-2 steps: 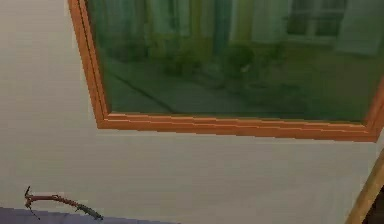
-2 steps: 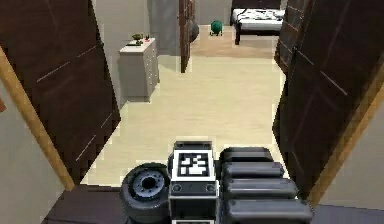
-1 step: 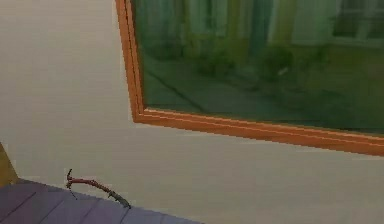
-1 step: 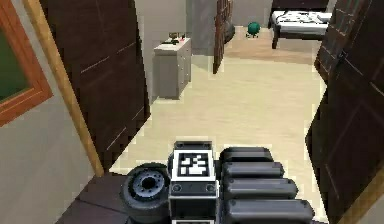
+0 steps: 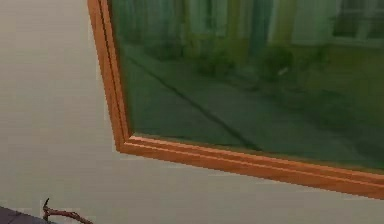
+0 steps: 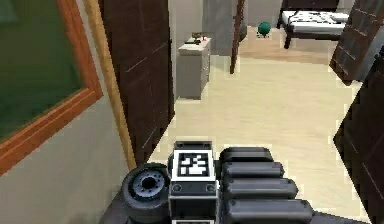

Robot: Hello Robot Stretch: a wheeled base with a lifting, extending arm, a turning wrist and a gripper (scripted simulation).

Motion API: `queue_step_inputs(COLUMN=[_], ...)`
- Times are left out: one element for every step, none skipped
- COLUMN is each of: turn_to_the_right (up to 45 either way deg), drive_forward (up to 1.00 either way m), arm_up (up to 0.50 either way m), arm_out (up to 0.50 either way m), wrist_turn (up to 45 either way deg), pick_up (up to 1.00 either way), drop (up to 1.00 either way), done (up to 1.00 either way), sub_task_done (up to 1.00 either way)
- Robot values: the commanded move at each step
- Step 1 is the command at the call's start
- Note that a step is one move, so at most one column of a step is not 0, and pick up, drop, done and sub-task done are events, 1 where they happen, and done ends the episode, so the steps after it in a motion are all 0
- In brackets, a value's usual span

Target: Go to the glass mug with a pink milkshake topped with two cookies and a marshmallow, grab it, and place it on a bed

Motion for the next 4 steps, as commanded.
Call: queue_step_inputs(turn_to_the_right=[-30.0,0.0,-45.0,-15.0], drive_forward=[0.0,0.6,0.0,0.0], arm_up=[0.0,0.0,0.0,0.0], arm_out=[0.0,0.0,0.0,0.0], wrist_turn=[0.0,0.0,0.0,0.0], pick_up=[0.0,0.0,0.0,0.0], drop=[0.0,0.0,0.0,0.0], done=[0.0,0.0,0.0,0.0], sub_task_done=[0.0,0.0,0.0,0.0])
